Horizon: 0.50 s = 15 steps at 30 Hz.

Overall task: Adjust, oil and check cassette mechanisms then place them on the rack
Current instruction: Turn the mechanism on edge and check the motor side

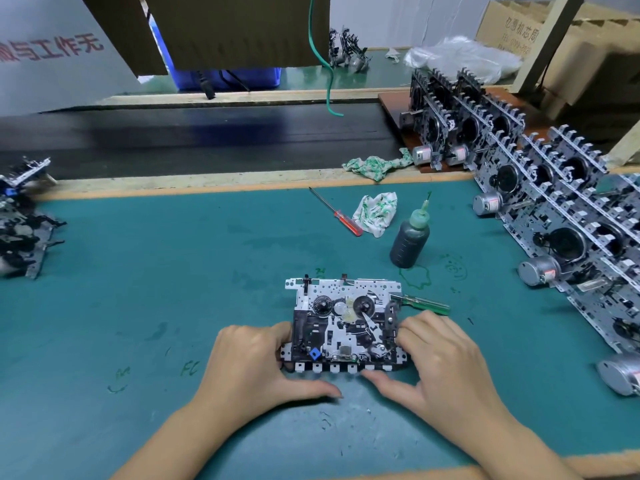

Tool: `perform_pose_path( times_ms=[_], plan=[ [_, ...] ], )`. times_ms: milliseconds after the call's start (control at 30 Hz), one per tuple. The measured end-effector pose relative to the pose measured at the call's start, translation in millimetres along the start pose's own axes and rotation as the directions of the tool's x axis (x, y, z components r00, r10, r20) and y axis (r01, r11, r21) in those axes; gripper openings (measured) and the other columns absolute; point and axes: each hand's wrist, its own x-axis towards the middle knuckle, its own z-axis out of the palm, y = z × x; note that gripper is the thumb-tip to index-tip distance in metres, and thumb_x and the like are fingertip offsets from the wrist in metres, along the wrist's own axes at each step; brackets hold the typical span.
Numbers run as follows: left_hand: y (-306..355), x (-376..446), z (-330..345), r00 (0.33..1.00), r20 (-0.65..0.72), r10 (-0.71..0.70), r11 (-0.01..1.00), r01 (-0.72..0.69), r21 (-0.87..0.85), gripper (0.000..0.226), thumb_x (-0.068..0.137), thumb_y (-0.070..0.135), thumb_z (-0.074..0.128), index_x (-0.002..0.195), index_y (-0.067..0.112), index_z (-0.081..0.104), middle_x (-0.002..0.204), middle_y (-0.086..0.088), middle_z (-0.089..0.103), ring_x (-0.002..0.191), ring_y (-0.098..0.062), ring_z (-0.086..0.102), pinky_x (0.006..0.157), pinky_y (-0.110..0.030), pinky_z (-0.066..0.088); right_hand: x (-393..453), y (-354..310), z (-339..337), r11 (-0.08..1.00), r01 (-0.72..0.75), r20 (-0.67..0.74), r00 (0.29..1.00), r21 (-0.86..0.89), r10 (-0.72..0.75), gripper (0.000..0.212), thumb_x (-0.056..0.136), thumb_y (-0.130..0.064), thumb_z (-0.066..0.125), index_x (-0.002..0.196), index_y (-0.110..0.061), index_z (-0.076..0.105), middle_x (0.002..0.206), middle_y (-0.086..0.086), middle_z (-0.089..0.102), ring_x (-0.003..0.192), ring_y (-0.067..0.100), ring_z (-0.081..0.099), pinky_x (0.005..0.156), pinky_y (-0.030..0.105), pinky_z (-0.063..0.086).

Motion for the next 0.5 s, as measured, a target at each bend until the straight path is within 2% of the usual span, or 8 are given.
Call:
perform_pose_path(
  times_ms=[100, 200, 300, 400, 500],
  plan=[
    [0.9, -1.7, -0.3, 1.0, 0.021, 0.011, 1.0, -0.011, 0.004, 0.064, 0.048, 0.088, 0.05, 0.059, 0.027, 0.065, 0.034, 0.003, 0.038, 0.036, -0.017, 0.043, 0.037, -0.017, 0.035, 1.3, 2.2, -1.4, 1.0, 0.006, 0.009, 1.0, 0.013, -0.006, 0.054, 0.073, -0.065, 0.056, 0.057, -0.014, 0.049, 0.061, -0.005, 0.046, 0.061, 0.015, 0.039, 0.061, 0.024, 0.029],
    [1.6, -4.3, 0.4, 0.997, 0.043, 0.063, 0.998, -0.064, 0.028, 0.069, 0.053, 0.087, 0.051, 0.052, 0.019, 0.055, 0.033, 0.006, 0.036, 0.03, -0.012, 0.039, 0.033, -0.019, 0.036, 0.8, 0.3, -2.0, 0.998, -0.06, -0.04, 0.997, 0.034, 0.062, 0.056, 0.067, -0.067, 0.061, 0.053, -0.014, 0.05, 0.058, -0.007, 0.048, 0.057, 0.015, 0.044, 0.061, 0.025, 0.033],
    [2.1, -4.3, 0.0, 0.998, 0.031, 0.052, 0.998, -0.053, 0.038, 0.067, 0.052, 0.087, 0.05, 0.055, 0.021, 0.059, 0.033, 0.005, 0.035, 0.032, -0.012, 0.039, 0.032, -0.02, 0.035, 1.2, -0.1, -1.4, 0.996, -0.077, -0.036, 0.996, 0.04, 0.079, 0.054, 0.069, -0.065, 0.061, 0.054, -0.013, 0.051, 0.058, -0.006, 0.049, 0.057, 0.017, 0.046, 0.062, 0.027, 0.035],
    [4.2, -3.1, -0.9, 1.0, 0.004, 0.011, 1.0, -0.011, 0.016, 0.058, 0.05, 0.086, 0.049, 0.061, 0.031, 0.062, 0.033, 0.006, 0.025, 0.043, -0.015, 0.047, 0.035, -0.016, 0.033, 2.3, 5.8, -5.6, 0.998, 0.015, 0.039, 0.999, 0.066, -0.018, 0.05, 0.075, -0.059, 0.059, 0.059, -0.012, 0.049, 0.062, -0.003, 0.047, 0.059, 0.019, 0.044, 0.06, 0.028, 0.034],
    [0.7, -2.8, -0.4, 1.0, -0.018, -0.002, 1.0, 0.002, -0.009, 0.061, 0.05, 0.087, 0.05, 0.059, 0.027, 0.059, 0.034, 0.003, 0.035, 0.047, -0.019, 0.045, 0.037, -0.02, 0.034, 3.5, 4.2, -10.6, 0.997, 0.031, 0.095, 0.995, 0.064, -0.037, 0.049, 0.08, -0.056, 0.056, 0.059, -0.012, 0.052, 0.062, -0.003, 0.049, 0.059, 0.02, 0.046, 0.06, 0.029, 0.036]
  ],
)
